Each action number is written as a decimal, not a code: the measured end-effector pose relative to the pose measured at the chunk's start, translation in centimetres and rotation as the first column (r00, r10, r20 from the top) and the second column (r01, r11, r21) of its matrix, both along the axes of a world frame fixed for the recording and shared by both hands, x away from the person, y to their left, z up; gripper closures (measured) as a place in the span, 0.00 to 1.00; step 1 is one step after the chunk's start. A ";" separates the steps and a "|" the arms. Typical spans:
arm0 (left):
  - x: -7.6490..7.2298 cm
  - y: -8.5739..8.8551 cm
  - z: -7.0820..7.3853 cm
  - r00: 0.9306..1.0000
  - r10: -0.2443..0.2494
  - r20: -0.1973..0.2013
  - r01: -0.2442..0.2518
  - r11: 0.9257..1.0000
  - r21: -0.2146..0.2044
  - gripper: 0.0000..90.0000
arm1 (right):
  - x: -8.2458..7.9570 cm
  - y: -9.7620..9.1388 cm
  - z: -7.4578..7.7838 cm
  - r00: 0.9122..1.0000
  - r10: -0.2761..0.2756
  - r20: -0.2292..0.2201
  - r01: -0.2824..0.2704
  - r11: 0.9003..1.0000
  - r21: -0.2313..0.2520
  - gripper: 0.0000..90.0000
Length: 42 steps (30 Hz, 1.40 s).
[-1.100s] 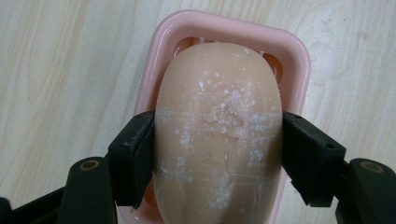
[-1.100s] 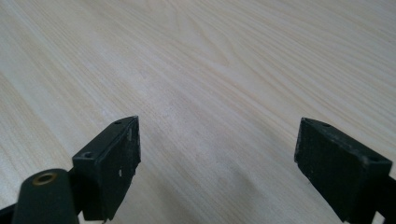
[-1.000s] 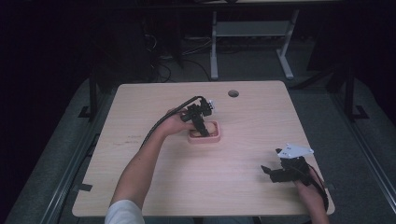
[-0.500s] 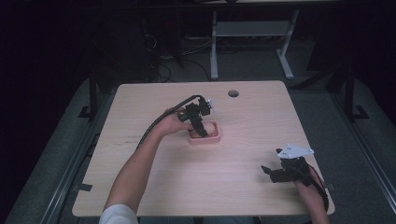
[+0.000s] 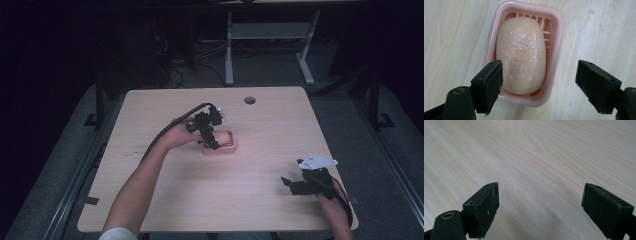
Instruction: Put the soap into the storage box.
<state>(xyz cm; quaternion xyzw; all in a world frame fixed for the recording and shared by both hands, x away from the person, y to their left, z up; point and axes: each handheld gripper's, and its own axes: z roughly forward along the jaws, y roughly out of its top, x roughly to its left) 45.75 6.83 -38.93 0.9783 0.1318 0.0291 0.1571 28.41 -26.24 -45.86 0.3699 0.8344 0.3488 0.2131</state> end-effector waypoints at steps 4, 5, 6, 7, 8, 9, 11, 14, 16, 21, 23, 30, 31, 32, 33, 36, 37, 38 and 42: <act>-0.6 0.3 0.2 1.000 0.014 -0.002 -0.014 1.000 -0.012 0.25 | 0.0 -0.1 0.0 1.000 0.004 0.006 -0.004 1.000 -0.006 0.15; -0.7 0.4 0.2 1.000 0.012 -0.003 -0.012 1.000 -0.011 0.25 | 0.0 -0.1 0.0 1.000 0.003 0.006 -0.003 1.000 -0.008 0.15; -0.9 0.5 0.2 1.000 0.013 -0.008 -0.013 1.000 -0.015 0.25 | 0.0 -0.1 0.0 1.000 0.004 0.005 -0.004 1.000 -0.007 0.15; -1.0 0.6 0.3 1.000 0.012 -0.002 -0.012 1.000 -0.017 0.25 | 0.0 0.0 0.0 1.000 0.001 0.004 -0.001 1.000 -0.004 0.15; -1.2 0.8 0.3 1.000 0.013 0.002 -0.013 1.000 -0.023 0.25 | 0.0 0.0 0.0 1.000 0.001 0.003 -0.001 1.000 -0.004 0.15; -1.2 0.8 0.3 1.000 0.013 0.002 -0.013 1.000 -0.023 0.25 | 0.0 0.0 0.0 1.000 0.001 0.002 -0.001 1.000 -0.004 0.15; -1.4 1.0 0.3 1.000 0.021 0.001 -0.021 0.999 -0.029 0.25 | 0.0 0.1 -0.1 1.000 0.001 0.002 -0.001 1.000 -0.001 0.15; -1.6 1.4 0.1 1.000 0.028 -0.001 -0.028 0.999 -0.030 0.25 | 0.1 0.2 -0.1 1.000 0.007 0.001 -0.007 1.000 -0.007 0.15; -1.8 1.8 0.0 0.999 0.037 -0.005 -0.037 0.999 -0.034 0.25 | 0.1 0.2 -0.1 1.000 0.008 0.001 -0.008 1.000 -0.007 0.15; -2.2 2.5 -0.2 0.999 0.050 -0.006 -0.050 0.998 -0.042 0.25 | 0.2 0.3 -0.1 1.000 0.006 -0.002 -0.006 1.000 -0.009 0.15; -2.3 2.8 -0.3 0.998 0.056 -0.008 -0.057 0.998 -0.040 0.25 | 0.2 0.3 -0.1 1.000 0.001 -0.002 -0.001 1.000 -0.006 0.15; -2.8 3.0 -0.2 0.998 0.060 -0.003 -0.060 0.996 -0.060 0.25 | 0.1 0.3 -0.1 1.000 -0.006 -0.002 0.006 1.000 -0.003 0.15; -3.0 3.1 -0.2 0.998 0.063 -0.003 -0.063 0.996 -0.062 0.25 | 0.2 0.3 -0.1 1.000 -0.006 -0.001 0.006 1.000 -0.004 0.15; -3.1 3.1 -0.2 0.998 0.066 -0.006 -0.066 0.996 -0.068 0.25 | 0.2 0.3 -0.1 1.000 -0.006 -0.001 0.006 1.000 -0.002 0.15; -3.3 3.3 -0.1 0.998 0.065 -0.014 -0.066 0.995 -0.069 0.25 | 0.2 0.3 -0.2 1.000 -0.004 -0.001 0.004 1.000 -0.004 0.15; -3.6 3.6 -0.2 0.997 0.074 -0.013 -0.075 0.994 -0.083 0.26 | 0.2 0.4 -0.1 1.000 -0.003 -0.002 0.003 1.000 -0.007 0.15; -3.6 3.6 -0.2 0.997 0.074 -0.013 -0.075 0.994 -0.083 0.26 | 0.2 0.4 -0.1 1.000 -0.003 -0.002 0.003 1.000 -0.007 0.15; -3.7 3.7 -0.2 0.997 0.072 -0.015 -0.073 0.994 -0.080 0.26 | 0.2 0.4 -0.1 1.000 -0.003 -0.003 0.003 1.000 -0.007 0.15; -4.3 4.2 -0.3 0.998 0.070 -0.008 -0.071 0.994 -0.078 0.25 | 0.2 0.5 -0.2 1.000 -0.005 -0.005 0.005 1.000 -0.006 0.15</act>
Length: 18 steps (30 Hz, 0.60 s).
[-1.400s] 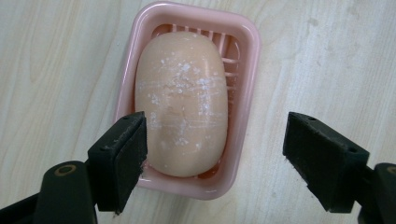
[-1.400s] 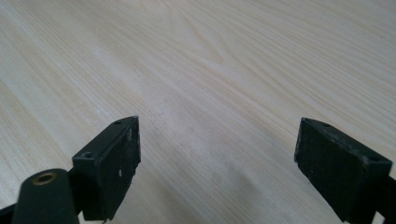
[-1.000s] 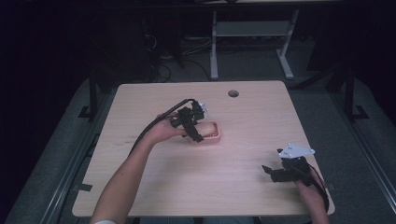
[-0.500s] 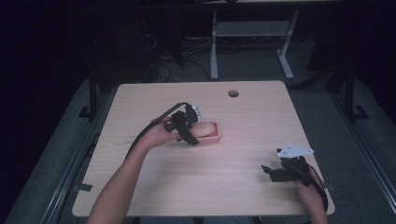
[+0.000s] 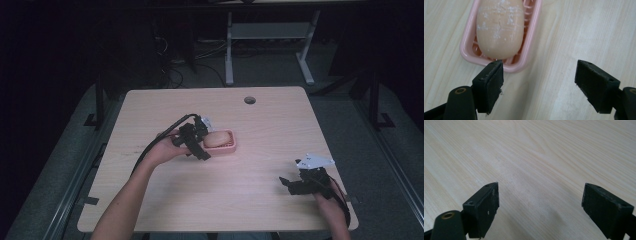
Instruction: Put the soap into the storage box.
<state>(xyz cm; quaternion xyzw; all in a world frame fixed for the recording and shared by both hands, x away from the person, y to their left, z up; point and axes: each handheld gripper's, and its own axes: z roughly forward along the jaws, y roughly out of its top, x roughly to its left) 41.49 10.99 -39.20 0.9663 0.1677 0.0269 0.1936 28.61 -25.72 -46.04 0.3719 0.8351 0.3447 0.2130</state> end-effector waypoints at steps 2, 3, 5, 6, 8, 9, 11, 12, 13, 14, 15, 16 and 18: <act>-0.3 0.2 0.0 1.000 0.003 0.003 -0.003 1.000 -0.007 0.25 | 0.0 0.0 0.0 1.000 0.000 0.005 0.000 1.000 -0.005 0.15; -0.4 0.3 0.0 1.000 0.002 0.004 -0.002 1.000 -0.009 0.26 | 0.0 0.0 0.1 1.000 -0.001 0.007 0.001 1.000 -0.003 0.15; -0.7 0.5 0.0 1.000 0.002 0.005 -0.002 1.000 -0.012 0.26 | 0.0 0.0 0.1 1.000 -0.005 0.010 0.005 1.000 -0.001 0.15; -0.8 0.7 0.0 1.000 0.001 0.003 -0.001 1.000 -0.013 0.26 | 0.0 0.0 0.1 1.000 -0.007 0.010 0.007 1.000 0.000 0.15; -1.0 0.9 0.0 1.000 0.006 0.002 -0.006 1.000 -0.012 0.26 | 0.0 0.0 0.1 1.000 -0.012 0.013 0.011 1.000 0.007 0.15; -1.0 0.9 0.0 1.000 0.005 -0.001 -0.005 1.000 -0.004 0.26 | 0.0 0.0 0.1 1.000 -0.013 0.014 0.012 1.000 0.008 0.15; -1.2 1.0 0.0 1.000 0.007 0.001 -0.007 1.000 -0.004 0.26 | 0.0 0.0 0.1 1.000 -0.015 0.011 0.015 1.000 0.007 0.15; -1.3 1.1 0.0 1.000 0.007 0.003 -0.007 1.000 -0.005 0.26 | 0.0 -0.1 0.1 1.000 -0.015 0.012 0.015 1.000 0.007 0.15; -1.4 1.1 0.1 1.000 0.011 0.007 -0.011 1.000 -0.012 0.26 | 0.0 -0.1 0.1 1.000 -0.018 0.011 0.018 1.000 0.008 0.15; -1.4 1.2 0.1 1.000 0.007 0.007 -0.007 1.000 -0.012 0.26 | 0.0 -0.1 0.1 1.000 -0.019 0.011 0.019 1.000 0.009 0.15; -1.5 1.2 0.1 1.000 0.011 0.008 -0.011 1.000 -0.016 0.26 | 0.0 -0.1 0.1 1.000 -0.020 0.011 0.020 1.000 0.009 0.15; -1.6 1.3 0.2 1.000 0.009 0.010 -0.009 1.000 -0.013 0.26 | 0.0 -0.2 0.1 1.000 -0.021 0.012 0.021 1.000 0.008 0.15; -1.9 1.4 0.2 1.000 0.007 0.015 -0.007 1.000 -0.010 0.26 | 0.0 -0.2 0.1 1.000 -0.027 0.009 0.027 1.000 0.010 0.15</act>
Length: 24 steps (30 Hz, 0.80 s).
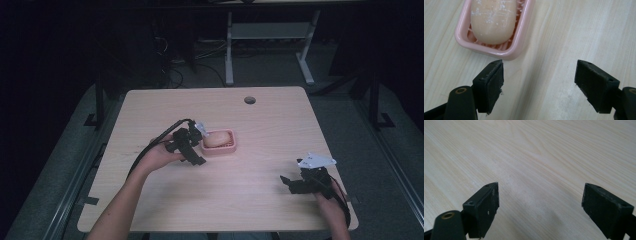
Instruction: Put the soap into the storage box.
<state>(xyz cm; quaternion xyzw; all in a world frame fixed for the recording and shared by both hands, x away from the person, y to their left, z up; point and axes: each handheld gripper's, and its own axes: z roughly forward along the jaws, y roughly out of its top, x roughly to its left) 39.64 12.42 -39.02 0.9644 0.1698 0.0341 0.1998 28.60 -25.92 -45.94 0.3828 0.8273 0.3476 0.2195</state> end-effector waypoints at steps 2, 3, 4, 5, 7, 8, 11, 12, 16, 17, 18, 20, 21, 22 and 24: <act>-0.3 0.2 0.0 1.000 0.007 -0.001 -0.007 1.000 -0.008 0.26 | 0.0 0.0 0.0 1.000 0.000 -0.003 0.000 1.000 0.001 0.15; -0.4 0.3 -0.1 1.000 0.006 0.002 -0.006 1.000 -0.008 0.26 | 0.0 0.0 0.0 1.000 0.000 -0.004 0.000 1.000 0.000 0.15; -0.5 0.4 -0.1 1.000 0.007 0.002 -0.007 1.000 -0.004 0.26 | 0.0 0.0 0.0 1.000 0.000 -0.004 0.000 1.000 0.000 0.15; -0.7 0.5 -0.1 1.000 0.012 0.002 -0.012 1.000 -0.001 0.26 | 0.0 0.1 0.0 1.000 0.001 -0.002 -0.001 1.000 -0.001 0.15; -0.8 0.7 -0.1 1.000 0.018 0.006 -0.018 1.000 0.006 0.26 | 0.0 0.2 0.0 1.000 0.005 -0.005 -0.005 1.000 -0.004 0.15; -0.9 0.9 -0.1 1.000 0.018 0.003 -0.018 1.000 0.004 0.26 | 0.0 0.2 0.0 1.000 0.003 -0.006 -0.003 1.000 -0.004 0.15; -1.2 1.5 -0.1 0.999 0.032 0.008 -0.032 0.999 -0.004 0.26 | 0.0 0.3 -0.1 1.000 0.003 -0.006 -0.003 1.000 -0.007 0.15; -1.3 1.6 -0.1 0.999 0.037 0.009 -0.037 0.999 -0.008 0.26 | 0.0 0.3 -0.1 1.000 0.002 -0.007 -0.002 1.000 -0.008 0.15; -1.6 2.2 -0.2 0.999 0.037 0.007 -0.037 0.999 -0.001 0.26 | 0.0 0.3 -0.1 1.000 0.001 -0.010 -0.001 1.000 -0.008 0.15; -1.7 2.3 -0.3 0.999 0.043 0.003 -0.043 0.999 -0.006 0.26 | 0.0 0.3 -0.1 1.000 0.001 -0.009 -0.001 1.000 -0.009 0.15; -1.8 2.5 -0.4 0.999 0.046 0.002 -0.046 0.999 -0.007 0.26 | 0.0 0.3 -0.1 1.000 0.000 -0.009 0.000 1.000 -0.009 0.15; -1.9 2.7 -0.5 0.999 0.045 0.002 -0.045 0.999 -0.006 0.26 | 0.0 0.3 -0.2 1.000 0.000 -0.010 0.000 1.000 -0.011 0.15; -2.1 2.8 -0.6 0.999 0.048 0.003 -0.048 0.999 -0.009 0.26 | 0.0 0.3 -0.2 1.000 0.000 -0.010 0.000 1.000 -0.011 0.15; -2.2 2.9 -0.6 0.999 0.046 0.002 -0.046 0.999 -0.008 0.26 | 0.0 0.3 -0.2 1.000 -0.001 -0.011 0.001 1.000 -0.012 0.15; -2.4 3.1 -0.8 0.999 0.051 -0.002 -0.051 0.999 -0.005 0.26 | 0.0 0.4 -0.2 1.000 -0.001 -0.012 0.001 1.000 -0.012 0.15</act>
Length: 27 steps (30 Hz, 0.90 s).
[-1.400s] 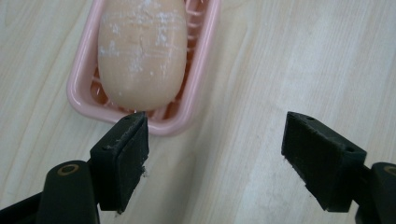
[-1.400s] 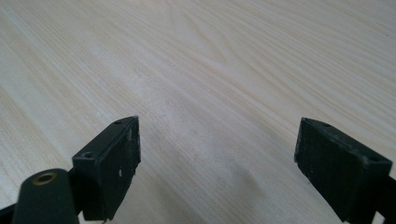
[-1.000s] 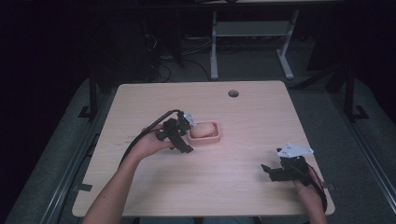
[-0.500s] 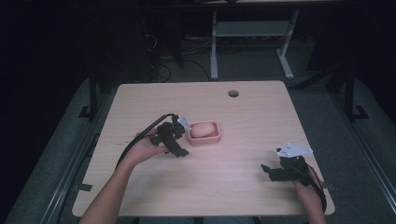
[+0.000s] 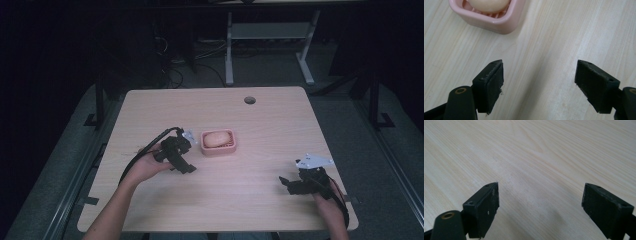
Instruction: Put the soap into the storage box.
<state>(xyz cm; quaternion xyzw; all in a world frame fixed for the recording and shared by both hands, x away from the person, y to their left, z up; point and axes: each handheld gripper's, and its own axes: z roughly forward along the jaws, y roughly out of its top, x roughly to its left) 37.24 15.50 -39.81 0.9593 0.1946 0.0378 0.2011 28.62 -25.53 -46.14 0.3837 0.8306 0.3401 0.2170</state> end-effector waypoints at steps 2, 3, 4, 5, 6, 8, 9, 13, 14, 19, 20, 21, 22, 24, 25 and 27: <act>-0.2 0.2 -0.1 1.000 0.004 -0.003 -0.004 1.000 -0.012 0.26 | 0.0 0.0 0.0 1.000 0.001 -0.002 -0.001 1.000 -0.001 0.15; -0.3 0.3 -0.1 1.000 0.003 0.002 -0.003 1.000 -0.016 0.26 | 0.0 0.0 0.0 1.000 -0.001 -0.003 0.001 1.000 -0.001 0.15; -0.4 0.4 -0.1 1.000 0.005 0.000 -0.005 1.000 -0.016 0.26 | 0.0 0.1 0.0 1.000 0.000 -0.004 0.000 1.000 -0.004 0.15; -0.5 0.6 -0.3 1.000 0.007 -0.004 -0.007 1.000 -0.019 0.26 | 0.0 0.1 0.0 1.000 0.000 -0.007 0.000 1.000 -0.008 0.15; -0.5 0.6 -0.3 1.000 0.007 -0.004 -0.007 1.000 -0.019 0.26 | 0.0 0.1 0.0 1.000 0.000 -0.007 0.000 1.000 -0.008 0.15; -0.7 0.9 -0.6 1.000 0.016 -0.005 -0.016 1.000 -0.016 0.26 | 0.0 0.2 0.0 1.000 0.004 -0.002 -0.004 1.000 -0.007 0.15; -0.7 0.9 -0.6 1.000 0.016 -0.005 -0.016 1.000 -0.016 0.26 | 0.0 0.2 0.0 1.000 0.004 -0.002 -0.004 1.000 -0.007 0.15; -1.1 1.3 -1.0 0.999 0.032 -0.009 -0.032 0.999 -0.029 0.26 | 0.0 0.3 0.0 1.000 0.003 -0.004 -0.003 1.000 -0.010 0.15; -1.2 1.5 -1.0 0.999 0.031 -0.008 -0.031 0.999 -0.028 0.26 | 0.0 0.3 -0.1 1.000 0.003 -0.005 -0.003 1.000 -0.013 0.15; -1.6 1.9 -1.2 0.999 0.034 -0.008 -0.035 0.999 -0.030 0.25 | 0.0 0.3 -0.1 1.000 0.004 -0.008 -0.004 1.000 -0.022 0.15; -1.7 2.0 -1.1 0.999 0.036 -0.008 -0.036 0.999 -0.034 0.25 | 0.0 0.4 -0.1 1.000 0.003 -0.007 -0.003 1.000 -0.020 0.15; -1.8 2.1 -1.1 0.999 0.031 -0.005 -0.032 0.999 -0.031 0.25 | 0.0 0.4 -0.1 1.000 0.002 -0.008 -0.003 1.000 -0.020 0.15; -1.9 2.2 -1.2 0.999 0.038 -0.002 -0.038 0.999 -0.038 0.25 | 0.0 0.4 -0.1 1.000 0.002 -0.007 -0.002 1.000 -0.020 0.15; -2.2 2.5 -1.2 0.999 0.044 0.001 -0.044 0.998 -0.036 0.25 | -0.1 0.4 -0.1 1.000 0.001 -0.008 -0.002 1.000 -0.021 0.15; -2.3 2.6 -1.2 0.999 0.045 0.002 -0.045 0.998 -0.038 0.25 | -0.1 0.4 -0.1 1.000 0.001 -0.007 -0.002 1.000 -0.021 0.15; -2.5 3.0 -1.4 0.999 0.049 0.006 -0.049 0.998 -0.038 0.25 | -0.1 0.4 -0.1 1.000 0.001 -0.007 -0.001 1.000 -0.020 0.15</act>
